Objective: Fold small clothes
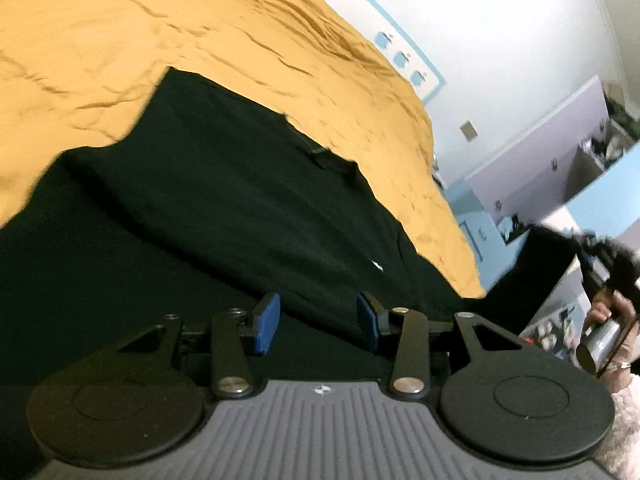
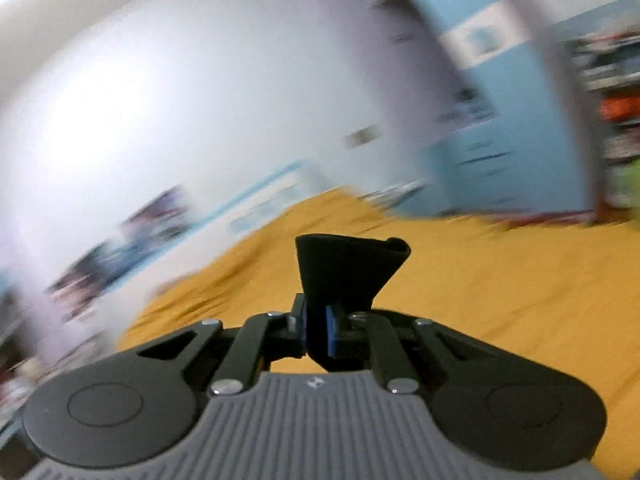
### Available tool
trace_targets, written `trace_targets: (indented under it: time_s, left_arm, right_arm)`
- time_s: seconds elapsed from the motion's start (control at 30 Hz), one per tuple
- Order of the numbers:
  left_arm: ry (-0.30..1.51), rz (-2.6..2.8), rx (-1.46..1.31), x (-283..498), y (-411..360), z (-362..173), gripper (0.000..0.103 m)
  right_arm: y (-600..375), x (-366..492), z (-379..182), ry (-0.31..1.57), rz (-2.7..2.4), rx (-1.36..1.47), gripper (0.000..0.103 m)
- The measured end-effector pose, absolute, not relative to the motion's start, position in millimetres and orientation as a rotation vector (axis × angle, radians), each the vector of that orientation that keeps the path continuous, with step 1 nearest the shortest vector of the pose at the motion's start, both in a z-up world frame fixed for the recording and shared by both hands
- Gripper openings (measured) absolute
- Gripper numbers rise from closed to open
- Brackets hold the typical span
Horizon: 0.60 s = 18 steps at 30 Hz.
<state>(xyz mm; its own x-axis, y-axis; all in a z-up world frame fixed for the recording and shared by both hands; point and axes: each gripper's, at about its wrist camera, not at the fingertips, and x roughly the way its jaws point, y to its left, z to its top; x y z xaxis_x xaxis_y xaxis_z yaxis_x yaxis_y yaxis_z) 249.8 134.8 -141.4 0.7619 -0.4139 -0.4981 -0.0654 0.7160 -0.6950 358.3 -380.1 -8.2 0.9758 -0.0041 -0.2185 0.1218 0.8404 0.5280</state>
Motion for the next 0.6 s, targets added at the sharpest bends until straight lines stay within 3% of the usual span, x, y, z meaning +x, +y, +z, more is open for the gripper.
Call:
trace_targets:
  time_s: [0.23, 0.3, 0.33, 0.37, 0.47, 0.6]
  left_arm:
    - [0.644, -0.157, -0.854, 223, 172, -148, 0.048]
    - [0.64, -0.136, -0.853, 216, 180, -149, 0.048]
    - [0.643, -0.126, -0.855, 213, 183, -149, 0.048]
    - [0.646, -0.123, -0.857, 210, 186, -149, 0.048]
    - [0.638, -0.106, -0.844, 200, 194, -149, 0.048]
    - [0.627, -0.09, -0.889, 193, 205, -155, 0.048]
  right_arm:
    - [-163, 358, -32, 0.43, 0.344, 0.575, 0.007]
    - [-112, 356, -54, 0.519, 0.429, 0.562, 0.019]
    - [-87, 355, -67, 0.573, 0.473, 0.553, 0.045]
    - [-66, 355, -78, 0.627, 0.528, 0.526, 0.052]
    - [-49, 335, -87, 0.637, 0.517, 0.496, 0.054]
    - [-108, 314, -86, 0.61, 0.451, 0.498, 0.062]
